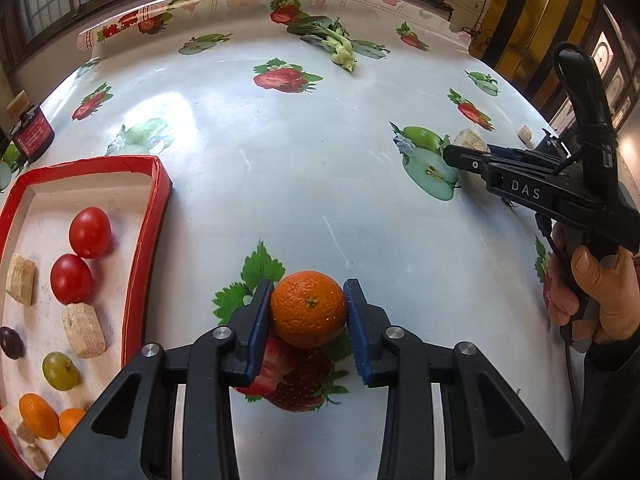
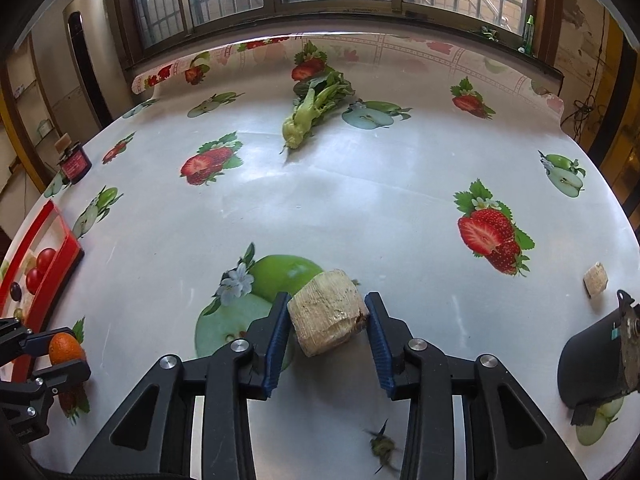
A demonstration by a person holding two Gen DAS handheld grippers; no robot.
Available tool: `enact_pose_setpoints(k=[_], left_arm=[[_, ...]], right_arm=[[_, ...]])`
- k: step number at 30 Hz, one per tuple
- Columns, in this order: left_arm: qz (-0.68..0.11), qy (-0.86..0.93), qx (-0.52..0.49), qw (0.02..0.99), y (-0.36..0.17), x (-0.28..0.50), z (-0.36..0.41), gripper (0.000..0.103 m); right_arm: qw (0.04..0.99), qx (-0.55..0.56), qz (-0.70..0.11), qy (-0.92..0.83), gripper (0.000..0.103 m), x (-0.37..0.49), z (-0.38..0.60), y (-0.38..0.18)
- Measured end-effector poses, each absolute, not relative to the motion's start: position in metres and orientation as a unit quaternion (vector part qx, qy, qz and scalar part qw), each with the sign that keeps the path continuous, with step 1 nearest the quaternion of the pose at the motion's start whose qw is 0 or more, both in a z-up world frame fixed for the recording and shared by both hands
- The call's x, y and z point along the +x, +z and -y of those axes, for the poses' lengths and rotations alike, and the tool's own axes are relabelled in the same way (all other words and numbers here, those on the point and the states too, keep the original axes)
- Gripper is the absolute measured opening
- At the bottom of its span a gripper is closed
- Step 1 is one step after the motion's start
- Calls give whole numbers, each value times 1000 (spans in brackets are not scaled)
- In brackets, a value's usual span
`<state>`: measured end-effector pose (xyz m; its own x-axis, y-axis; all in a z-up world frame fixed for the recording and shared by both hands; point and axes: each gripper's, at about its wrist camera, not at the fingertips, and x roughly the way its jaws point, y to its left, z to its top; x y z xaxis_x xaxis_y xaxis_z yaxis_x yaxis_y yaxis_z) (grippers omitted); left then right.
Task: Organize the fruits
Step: 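Grasp the last orange with left tool while right tool grasps a large cork, then carry the orange with left tool into the tray while right carries the cork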
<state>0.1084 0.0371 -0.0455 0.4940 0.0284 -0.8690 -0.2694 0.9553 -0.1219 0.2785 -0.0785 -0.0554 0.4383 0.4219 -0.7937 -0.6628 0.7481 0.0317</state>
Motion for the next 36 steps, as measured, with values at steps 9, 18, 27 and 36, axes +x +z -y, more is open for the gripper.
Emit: enact_pose_setpoints(k=[9, 18, 27, 36], left_arm=[[-468, 82, -127, 871, -21, 63, -33, 33], [-439, 92, -133, 884, 1, 19, -42, 33], [-418, 109, -154, 889, 12, -22, -60, 33], [-404, 139, -174, 887, 15, -59, -85, 33]], right_arm=[[821, -123, -408, 381, 39, 205, 86, -33], [802, -122, -396, 431, 39, 139, 75, -21], [787, -128, -391, 461, 38, 99, 56, -17], [774, -131, -379, 490, 38, 72, 31, -8]])
